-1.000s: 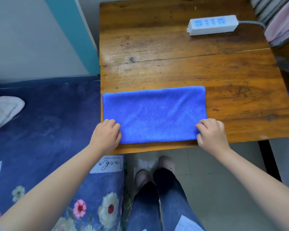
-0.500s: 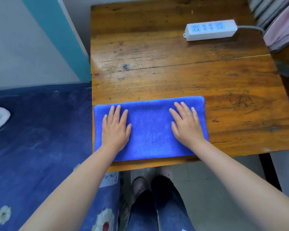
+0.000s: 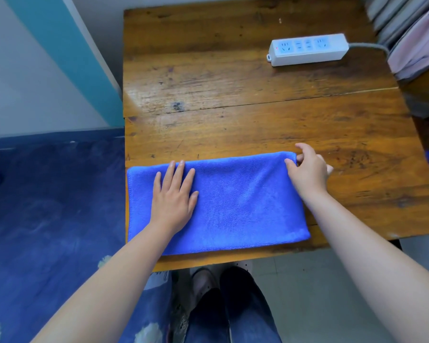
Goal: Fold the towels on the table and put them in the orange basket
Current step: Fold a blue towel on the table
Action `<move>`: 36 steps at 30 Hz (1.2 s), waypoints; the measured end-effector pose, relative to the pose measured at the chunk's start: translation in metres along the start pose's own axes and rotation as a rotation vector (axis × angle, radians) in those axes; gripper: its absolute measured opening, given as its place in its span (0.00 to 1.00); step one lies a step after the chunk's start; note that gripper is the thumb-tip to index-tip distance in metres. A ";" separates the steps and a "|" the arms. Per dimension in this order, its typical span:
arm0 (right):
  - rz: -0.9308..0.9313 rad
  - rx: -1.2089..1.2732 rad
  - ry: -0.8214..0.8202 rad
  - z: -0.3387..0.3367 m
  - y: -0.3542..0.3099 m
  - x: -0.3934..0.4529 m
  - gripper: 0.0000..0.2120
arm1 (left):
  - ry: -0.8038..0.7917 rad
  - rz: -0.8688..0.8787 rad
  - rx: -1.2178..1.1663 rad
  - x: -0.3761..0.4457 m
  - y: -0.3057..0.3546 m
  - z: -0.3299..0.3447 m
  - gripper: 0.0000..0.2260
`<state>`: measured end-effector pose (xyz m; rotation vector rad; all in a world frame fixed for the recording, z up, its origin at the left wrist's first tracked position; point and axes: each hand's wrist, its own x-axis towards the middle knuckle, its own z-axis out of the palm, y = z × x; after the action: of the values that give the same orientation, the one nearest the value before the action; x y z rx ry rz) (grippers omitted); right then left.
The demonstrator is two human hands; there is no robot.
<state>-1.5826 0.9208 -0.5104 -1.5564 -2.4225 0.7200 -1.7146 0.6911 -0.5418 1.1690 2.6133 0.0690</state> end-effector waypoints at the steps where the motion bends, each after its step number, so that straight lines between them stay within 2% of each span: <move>1: 0.041 0.066 0.025 0.000 -0.001 0.003 0.18 | 0.005 -0.014 -0.010 -0.001 -0.002 0.001 0.24; 5: 0.155 0.208 0.060 0.005 -0.003 0.015 0.15 | -0.011 -0.062 0.021 0.000 -0.008 0.004 0.25; 9: 0.094 -0.077 0.011 0.017 -0.001 0.017 0.15 | -0.045 -0.138 0.039 0.001 -0.011 0.006 0.32; 12: 0.024 -0.209 0.053 0.017 -0.005 0.011 0.18 | -0.073 -0.209 0.046 0.002 -0.012 0.009 0.27; 14: -0.186 -0.259 0.114 0.016 -0.015 -0.002 0.18 | -0.081 -0.235 0.057 0.003 -0.009 0.009 0.27; 16: -0.520 -0.369 0.151 0.026 -0.032 -0.023 0.17 | -0.058 -0.229 0.062 0.005 -0.004 0.008 0.26; 18: -0.726 -0.442 0.024 0.041 -0.050 -0.043 0.18 | -0.013 -0.175 0.029 0.008 0.002 0.007 0.25; 22: -0.794 -0.486 -0.377 0.072 -0.061 -0.052 0.23 | -0.014 -0.148 -0.003 0.011 0.002 0.008 0.24; 24: -0.747 -0.478 -0.480 0.077 -0.051 -0.039 0.25 | -0.021 -0.176 0.007 0.013 -0.008 0.011 0.24; 29: -0.470 -0.460 -0.327 0.048 -0.005 -0.004 0.26 | -0.007 -0.354 -0.073 0.009 -0.037 0.008 0.23; 32: -0.286 -0.405 -0.296 0.025 0.022 0.006 0.25 | -0.017 -0.465 -0.125 0.008 -0.050 0.004 0.24; 36: -0.090 -0.233 -0.211 0.009 0.032 -0.015 0.26 | 0.044 -0.425 -0.067 0.004 -0.042 -0.001 0.25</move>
<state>-1.5532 0.9156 -0.5318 -1.5044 -2.8000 0.6322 -1.7477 0.6660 -0.5480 0.5773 2.8119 0.0957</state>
